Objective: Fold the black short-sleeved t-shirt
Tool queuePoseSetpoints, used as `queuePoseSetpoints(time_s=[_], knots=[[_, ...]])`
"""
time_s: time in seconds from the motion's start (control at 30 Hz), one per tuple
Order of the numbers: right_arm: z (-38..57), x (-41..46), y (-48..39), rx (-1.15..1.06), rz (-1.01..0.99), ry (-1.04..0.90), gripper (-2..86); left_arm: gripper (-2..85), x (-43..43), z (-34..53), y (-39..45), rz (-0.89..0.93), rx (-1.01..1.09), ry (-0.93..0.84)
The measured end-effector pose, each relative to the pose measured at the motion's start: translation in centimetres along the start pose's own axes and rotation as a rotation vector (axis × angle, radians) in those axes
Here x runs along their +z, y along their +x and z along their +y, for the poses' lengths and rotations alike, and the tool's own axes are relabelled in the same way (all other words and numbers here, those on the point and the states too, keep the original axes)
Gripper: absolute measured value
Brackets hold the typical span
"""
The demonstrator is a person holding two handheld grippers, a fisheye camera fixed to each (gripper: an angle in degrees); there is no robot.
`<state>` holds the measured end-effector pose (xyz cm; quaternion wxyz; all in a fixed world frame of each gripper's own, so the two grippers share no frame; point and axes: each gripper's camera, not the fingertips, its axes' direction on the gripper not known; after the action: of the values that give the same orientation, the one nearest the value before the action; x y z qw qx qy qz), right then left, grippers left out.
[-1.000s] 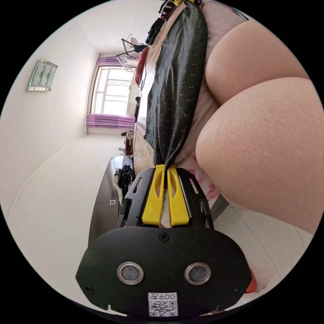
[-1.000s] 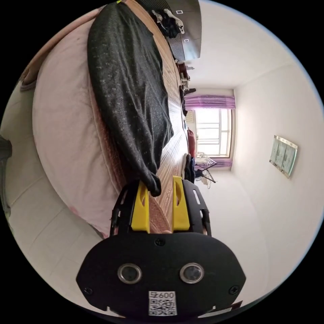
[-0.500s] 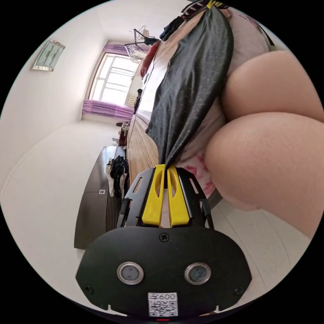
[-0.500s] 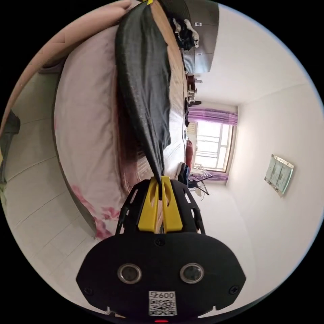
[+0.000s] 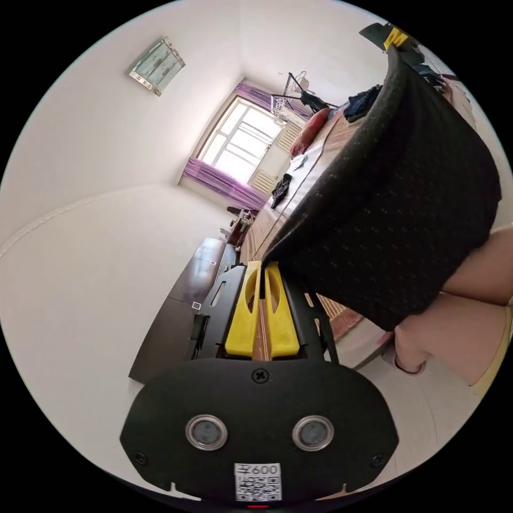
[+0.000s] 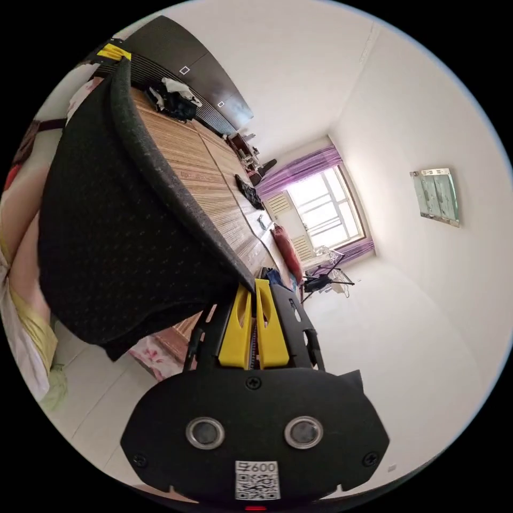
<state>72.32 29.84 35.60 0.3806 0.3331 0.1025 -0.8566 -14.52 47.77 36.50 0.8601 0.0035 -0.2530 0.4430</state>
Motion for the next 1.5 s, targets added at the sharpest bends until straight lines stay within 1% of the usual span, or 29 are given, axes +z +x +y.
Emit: queuePoseSetpoints(time_s=[0.07,0.13,0.17,0.2,0.27,0.33,0.43,0.5,0.63,0.73,0.87,1.03,1.13,1.27,1.4,1.5], knots=[[-1.5,-0.4,1.3,-0.015,0.146,0.016,-0.8,1.2,0.2,-0.9,-1.2,-0.032,-0.012,0.025],[-2.6,-1.3,2.9,0.003,0.213,0.017,-0.8,1.2,-0.4,-2.2,-3.1,-0.078,-0.047,0.058],[-3.1,-2.3,4.2,0.022,0.209,0.017,-0.8,1.2,-0.7,-2.5,-3.6,-0.085,-0.064,0.06],[-3.1,-2.9,4.8,0.032,0.195,0.018,-0.8,1.1,-1.7,-3.0,-4.7,-0.088,-0.096,0.056],[-2.6,-5.3,6.9,0.072,0.09,0.023,-0.8,1.1,-3.4,-3.0,-6.2,-0.051,-0.128,0.049],[-1.5,-6.8,7.7,0.094,0.005,0.017,-0.8,1.0,-5.7,-2.0,-7.3,0.062,-0.126,0.025],[0.8,-9.2,7.8,0.112,-0.082,-0.007,-0.8,1.1,-9.2,0.5,-7.2,0.171,-0.091,0.021],[2.1,-11.3,7.4,0.1,-0.111,-0.013,-0.8,1.1,-11.8,2.0,-6.9,0.196,-0.059,-0.002],[3.2,-17.9,7.7,0.099,-0.126,-0.013,-0.8,1.1,-18.9,4.1,-7.6,0.167,0.004,-0.015],[2.4,-21.4,9.1,0.103,-0.101,-0.01,-0.8,1.0,-24.6,4.1,-10.7,0.156,0.032,-0.032],[0.1,-21.9,10.5,0.111,-0.072,0.003,-0.8,0.9,-25.6,3.2,-13.8,0.209,0.008,-0.057],[-3.2,-20.6,12.0,0.111,-0.018,0.017,-0.8,0.9,-24.1,1.9,-16.3,0.148,-0.032,-0.047],[-5.2,-20.8,14.1,0.116,0.012,0.033,-0.8,1.1,-23.7,0.8,-20.7,0.131,-0.153,0.004],[-6.6,-22.2,18.3,0.174,-0.051,0.049,-0.8,1.3,-24.9,0.8,-25.7,0.153,-0.265,0.093],[-7.0,-23.7,20.3,0.186,-0.098,0.049,-0.8,1.3,-26.5,0.4,-29.2,0.207,-0.246,0.078],[-7.5,-25.2,21.6,0.172,-0.108,0.034,-0.8,1.3,-28.5,-0.3,-31.0,0.192,-0.19,0.048]])
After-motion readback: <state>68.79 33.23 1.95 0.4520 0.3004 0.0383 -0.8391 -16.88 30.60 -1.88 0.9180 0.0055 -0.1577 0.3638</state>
